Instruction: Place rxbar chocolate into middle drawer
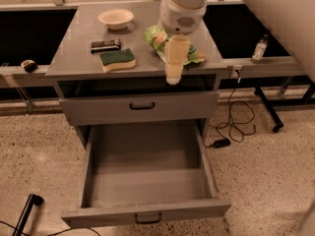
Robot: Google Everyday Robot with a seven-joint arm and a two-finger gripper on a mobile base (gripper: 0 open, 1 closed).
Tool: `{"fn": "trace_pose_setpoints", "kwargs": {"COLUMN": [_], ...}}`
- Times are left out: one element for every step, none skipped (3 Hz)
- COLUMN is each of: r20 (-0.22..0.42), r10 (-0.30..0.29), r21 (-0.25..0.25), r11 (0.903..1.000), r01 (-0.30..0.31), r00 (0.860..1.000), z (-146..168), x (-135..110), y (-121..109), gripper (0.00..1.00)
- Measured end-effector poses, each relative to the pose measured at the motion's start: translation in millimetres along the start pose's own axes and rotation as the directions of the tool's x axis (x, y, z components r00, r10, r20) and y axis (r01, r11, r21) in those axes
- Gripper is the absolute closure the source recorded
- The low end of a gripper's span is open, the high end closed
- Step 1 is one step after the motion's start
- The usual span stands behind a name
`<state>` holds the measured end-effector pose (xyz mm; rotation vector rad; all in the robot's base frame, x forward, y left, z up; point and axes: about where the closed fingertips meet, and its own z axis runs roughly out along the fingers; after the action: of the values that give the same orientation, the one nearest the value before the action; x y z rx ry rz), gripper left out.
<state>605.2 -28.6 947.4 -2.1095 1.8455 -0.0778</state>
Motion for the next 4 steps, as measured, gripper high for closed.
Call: {"fn": "trace_pose_setpoints", "kwargs": {"r20": [0.004, 0.051, 0.122, 0.263], "r10": [-0.023, -0.053, -0.106, -0.071], "r21": [0.017, 0.055, 0.175, 0.263], "r11": [0.9996, 0.9972, 0.9810, 0.9647], "r01": [0.023, 0.051, 0.083, 0.000], "r00": [1.000, 0.997, 0.987, 0.962], "z": [3, 3, -6, -7], "x": [-10, -23, -44, -63], "y": [-8, -27, -67, -114], "gripper": [0.00, 0.00, 0.00, 0.00]}}
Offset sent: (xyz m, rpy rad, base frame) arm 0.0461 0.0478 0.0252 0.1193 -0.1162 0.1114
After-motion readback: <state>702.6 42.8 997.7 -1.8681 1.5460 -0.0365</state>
